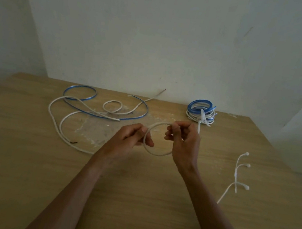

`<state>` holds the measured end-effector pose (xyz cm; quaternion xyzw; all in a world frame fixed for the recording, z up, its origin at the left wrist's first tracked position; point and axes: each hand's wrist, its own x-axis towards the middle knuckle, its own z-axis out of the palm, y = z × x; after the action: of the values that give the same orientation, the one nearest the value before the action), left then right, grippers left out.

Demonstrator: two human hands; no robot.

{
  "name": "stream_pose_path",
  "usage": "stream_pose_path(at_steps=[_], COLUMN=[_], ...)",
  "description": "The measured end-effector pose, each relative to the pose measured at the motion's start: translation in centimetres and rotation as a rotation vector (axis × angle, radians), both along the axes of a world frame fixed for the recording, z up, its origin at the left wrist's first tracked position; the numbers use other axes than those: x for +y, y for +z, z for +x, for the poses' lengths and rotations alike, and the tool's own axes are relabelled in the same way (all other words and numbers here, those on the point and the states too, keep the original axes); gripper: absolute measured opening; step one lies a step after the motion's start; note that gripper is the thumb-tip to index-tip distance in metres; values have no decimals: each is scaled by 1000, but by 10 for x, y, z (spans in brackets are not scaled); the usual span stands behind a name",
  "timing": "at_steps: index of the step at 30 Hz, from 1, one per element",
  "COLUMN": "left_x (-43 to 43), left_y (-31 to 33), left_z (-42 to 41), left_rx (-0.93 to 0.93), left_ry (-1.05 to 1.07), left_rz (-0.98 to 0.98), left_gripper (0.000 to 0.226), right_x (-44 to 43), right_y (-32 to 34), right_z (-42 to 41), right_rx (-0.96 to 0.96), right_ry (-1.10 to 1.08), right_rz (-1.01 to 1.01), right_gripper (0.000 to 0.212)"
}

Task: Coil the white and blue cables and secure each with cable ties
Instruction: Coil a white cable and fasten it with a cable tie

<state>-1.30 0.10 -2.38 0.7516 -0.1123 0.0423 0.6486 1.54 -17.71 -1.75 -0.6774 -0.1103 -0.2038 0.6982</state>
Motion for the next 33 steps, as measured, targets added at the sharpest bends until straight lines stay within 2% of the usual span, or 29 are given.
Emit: stream_pose_path(at_steps=[4,10,12,14,15,17,19,20,23,25,26,30,31,33], left_x=[-2,4,3,2,2,5,4,3,11,27,38,93,109,131], left_y=[0,5,7,15,22,36,50,56,69,75,78,90,93,98], left_z=[1,1,0,0,1,5,10,11,9,7,7,4,4,2], left_rx=[105,204,198,168,162,158,129,107,39,-9,-39,-175,-195,-177], left_ry=[59,80,112,168,197,229,220,214,233,275,303,530,573,567], left_rz=[-390,-484,-486,-567,-651,-820,-919,-936,-911,-888,-878,-865,-871,-902], left_gripper=[35,44,45,44,43,44,45,46,46,44,44,40,38,34], right_x=[2,7,8,7,8,17,35,44,55,43,33,-15,-27,-44], right_y=[-10,-10,-9,-10,-12,-15,-20,-20,-15,-8,-4,0,1,5], right_z=[1,-7,-9,-9,-9,-15,-24,-29,-33,-25,-19,13,18,23], right_rx=[62,82,123,210,249,268,247,237,204,171,134,-68,-63,-16], right_ry=[114,251,279,436,556,754,874,890,847,720,631,131,72,86], right_rz=[-115,-158,-73,42,38,-182,-382,-400,-238,-194,-253,-758,-768,-593], right_gripper=[7,11,24,54,67,78,69,59,18,4,6,21,27,33])
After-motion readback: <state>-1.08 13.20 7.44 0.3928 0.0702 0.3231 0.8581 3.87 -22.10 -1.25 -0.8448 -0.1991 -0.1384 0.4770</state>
